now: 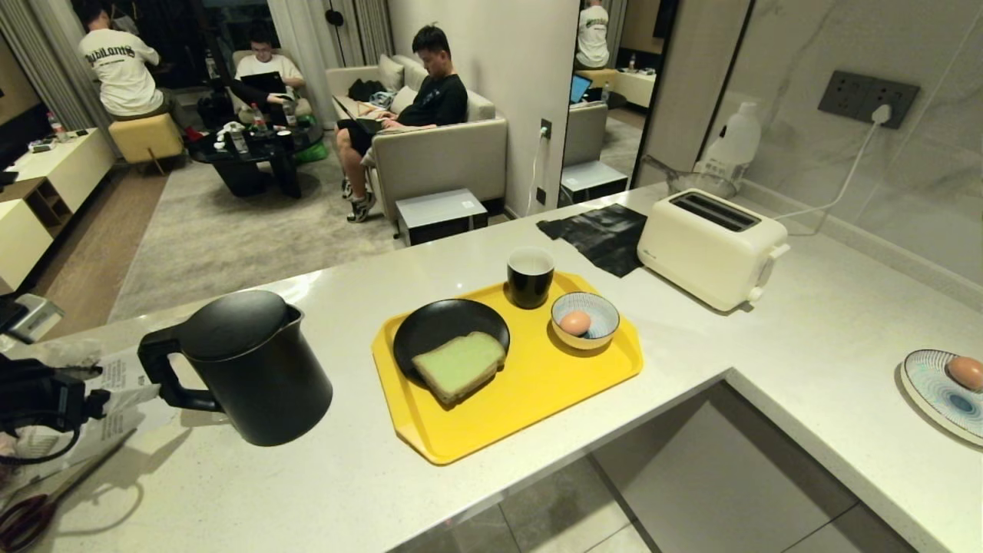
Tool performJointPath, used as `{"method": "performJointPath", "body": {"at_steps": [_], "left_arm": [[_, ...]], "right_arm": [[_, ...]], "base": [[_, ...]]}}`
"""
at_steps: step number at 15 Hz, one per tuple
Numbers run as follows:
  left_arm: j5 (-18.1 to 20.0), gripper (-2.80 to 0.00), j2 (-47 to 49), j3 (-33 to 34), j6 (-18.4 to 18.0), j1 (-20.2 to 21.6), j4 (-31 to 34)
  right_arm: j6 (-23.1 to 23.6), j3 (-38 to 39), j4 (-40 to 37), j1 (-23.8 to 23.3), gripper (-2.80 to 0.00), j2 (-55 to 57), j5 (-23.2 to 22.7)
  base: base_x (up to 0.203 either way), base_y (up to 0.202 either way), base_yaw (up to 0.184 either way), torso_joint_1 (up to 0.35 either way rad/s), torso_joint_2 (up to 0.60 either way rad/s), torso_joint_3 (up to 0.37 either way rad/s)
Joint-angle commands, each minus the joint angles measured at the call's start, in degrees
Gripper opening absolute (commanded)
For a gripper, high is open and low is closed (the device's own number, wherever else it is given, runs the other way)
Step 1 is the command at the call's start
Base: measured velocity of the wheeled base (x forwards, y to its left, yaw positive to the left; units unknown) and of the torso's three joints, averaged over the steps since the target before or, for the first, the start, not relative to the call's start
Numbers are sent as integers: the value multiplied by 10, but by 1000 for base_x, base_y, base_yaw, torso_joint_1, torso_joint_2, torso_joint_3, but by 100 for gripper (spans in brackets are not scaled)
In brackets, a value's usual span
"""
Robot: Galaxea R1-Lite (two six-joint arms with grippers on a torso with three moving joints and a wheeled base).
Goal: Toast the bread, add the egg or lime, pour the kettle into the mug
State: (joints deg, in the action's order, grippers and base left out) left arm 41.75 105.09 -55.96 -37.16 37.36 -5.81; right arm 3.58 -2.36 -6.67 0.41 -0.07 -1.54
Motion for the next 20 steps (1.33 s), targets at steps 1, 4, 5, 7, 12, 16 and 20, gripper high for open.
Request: {"method": "performJointPath", "body": {"at_steps": [1,4,5,7,12,16,20], "left_arm": [[0,0,22,-11,-1,-10,-8],[-3,0,49,-14,-1,-12,-58],[-4,0,58,-15,-1,-14,-83],[-4,0,76,-17,-1,-21,-122],[-1,0,108,-17,23,-45,-187],[-6,0,107,-20,131,-85,-234],[-11,0,105,-23,174,-102,-246]], "right_arm": [[0,0,-1,0,-280,1,0],[0,0,0,0,-280,1,0],[0,0,0,0,-280,1,0],[0,0,0,0,-280,1,0],[0,0,0,0,-280,1,0],[0,0,0,0,-280,1,0],[0,0,0,0,-280,1,0]], "base": [[0,0,0,0,0,0],[0,0,0,0,0,0],[0,0,0,0,0,0],[0,0,0,0,0,0],[0,0,0,0,0,0],[0,0,0,0,0,0],[0,0,0,0,0,0]]}}
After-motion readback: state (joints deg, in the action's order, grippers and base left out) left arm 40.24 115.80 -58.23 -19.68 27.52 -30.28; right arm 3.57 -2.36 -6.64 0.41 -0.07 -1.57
